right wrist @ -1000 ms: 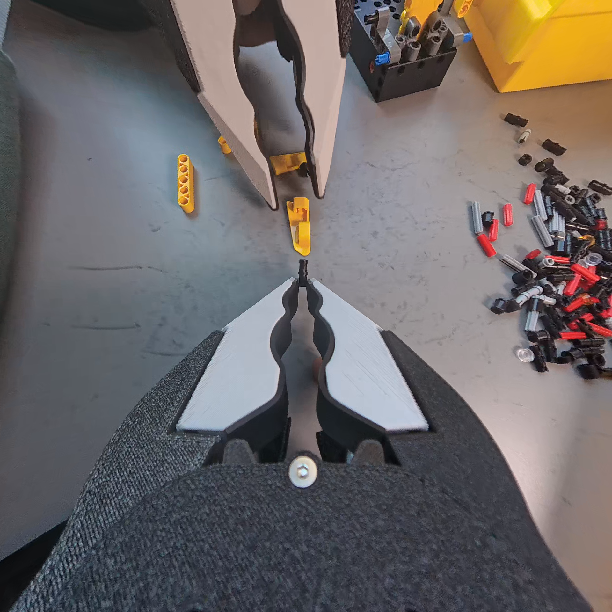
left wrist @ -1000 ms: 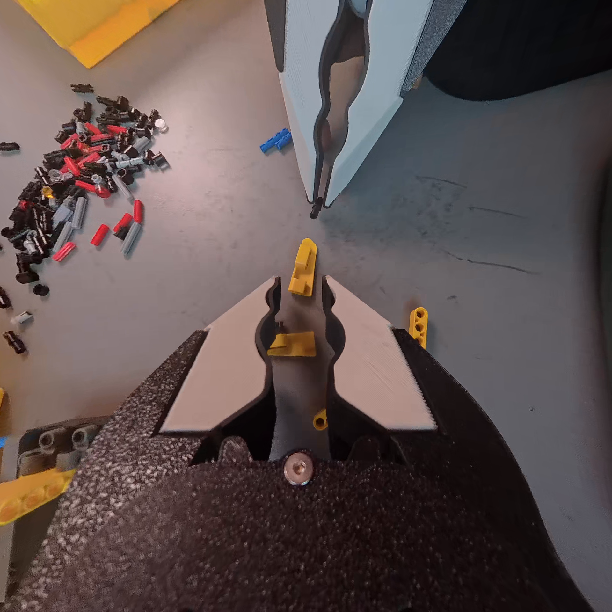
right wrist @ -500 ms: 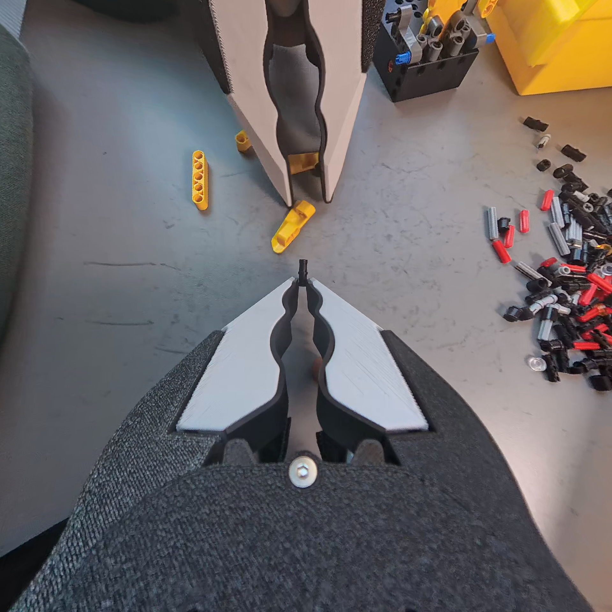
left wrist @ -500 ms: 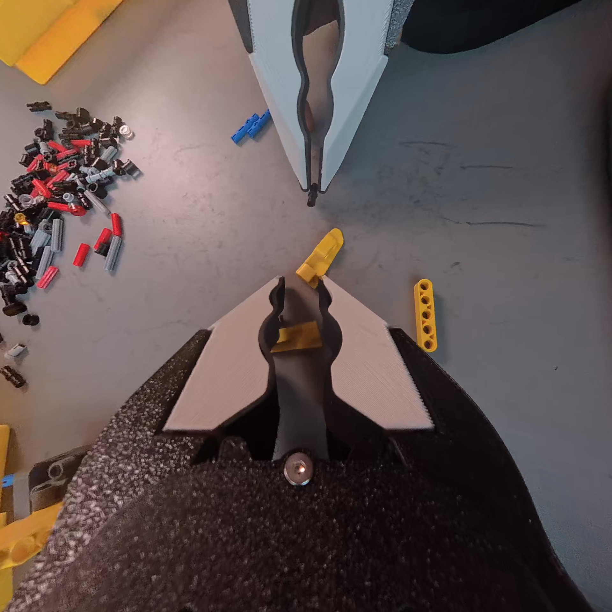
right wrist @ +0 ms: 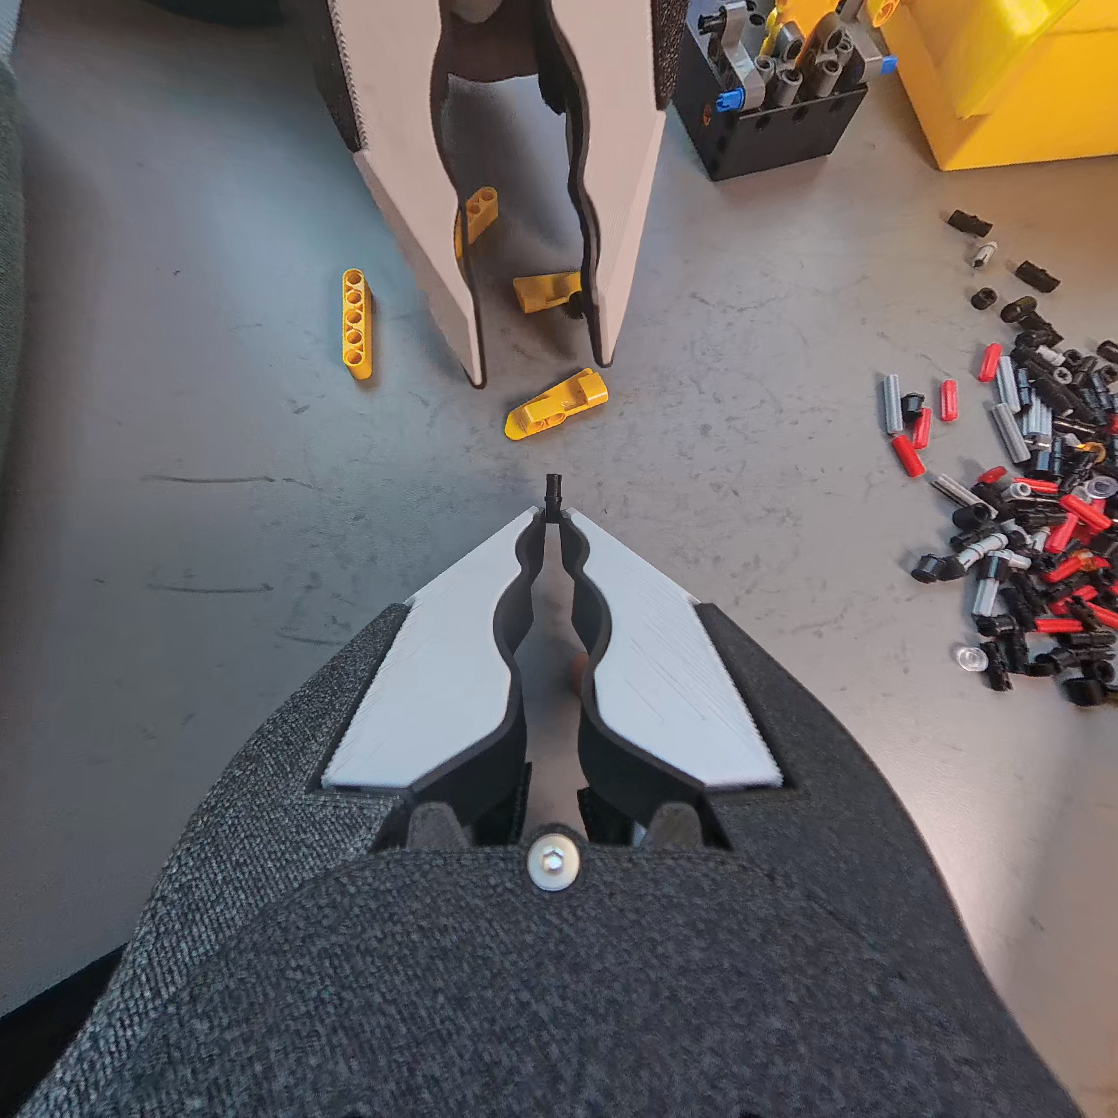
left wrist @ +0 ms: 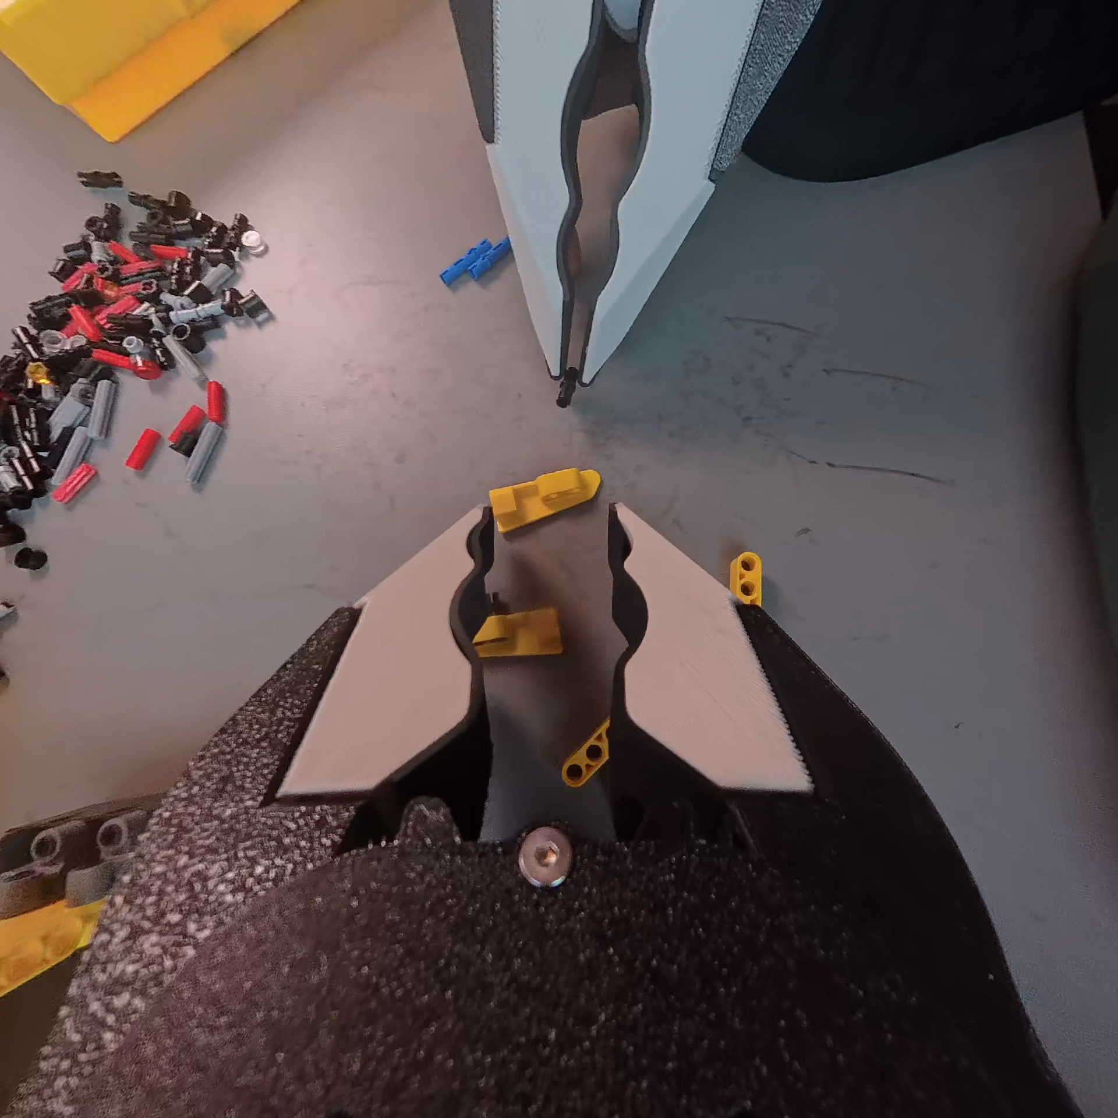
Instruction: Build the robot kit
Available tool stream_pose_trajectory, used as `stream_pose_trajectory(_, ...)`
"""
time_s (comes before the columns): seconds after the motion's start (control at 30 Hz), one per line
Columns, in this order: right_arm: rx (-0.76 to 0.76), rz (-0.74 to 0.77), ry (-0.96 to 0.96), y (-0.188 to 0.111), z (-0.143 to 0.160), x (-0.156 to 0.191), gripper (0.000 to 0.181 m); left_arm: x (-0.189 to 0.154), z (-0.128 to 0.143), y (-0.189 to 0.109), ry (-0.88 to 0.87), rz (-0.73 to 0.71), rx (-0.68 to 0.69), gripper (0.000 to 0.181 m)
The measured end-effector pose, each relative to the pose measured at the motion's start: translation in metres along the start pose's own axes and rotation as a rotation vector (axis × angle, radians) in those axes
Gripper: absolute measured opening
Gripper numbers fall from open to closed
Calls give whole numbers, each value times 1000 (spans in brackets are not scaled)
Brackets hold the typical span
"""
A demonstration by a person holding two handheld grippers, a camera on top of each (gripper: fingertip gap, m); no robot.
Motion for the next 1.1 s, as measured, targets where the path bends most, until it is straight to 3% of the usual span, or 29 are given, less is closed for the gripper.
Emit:
stream_pose_trajectory(0.1,1,1,-3,1,0,0,4,-1,1,5,15,-6,31,37)
stream_pose_trajectory(0.33,9,-4,-26,2,-2,5,4,-4,2,7,50,10,31,19)
stream_pose_trajectory(0.73,95,-21,-88,12,-7,16,4,-7,-5,1,25,52,-17,27)
stream_pose_trajectory(1.1,123,-48,-46,13,-8,15,4,-16,-14,8,49,31,-31,14)
Point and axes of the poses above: each gripper's, where its closed fingertips meet, y out along the fingers, z out of its underside, x = y × z across the jaws, the point moved 3 cm from there along -y, back along the fingers, and after that the axes turned 3 degrees about y, right-handed, at the moved point
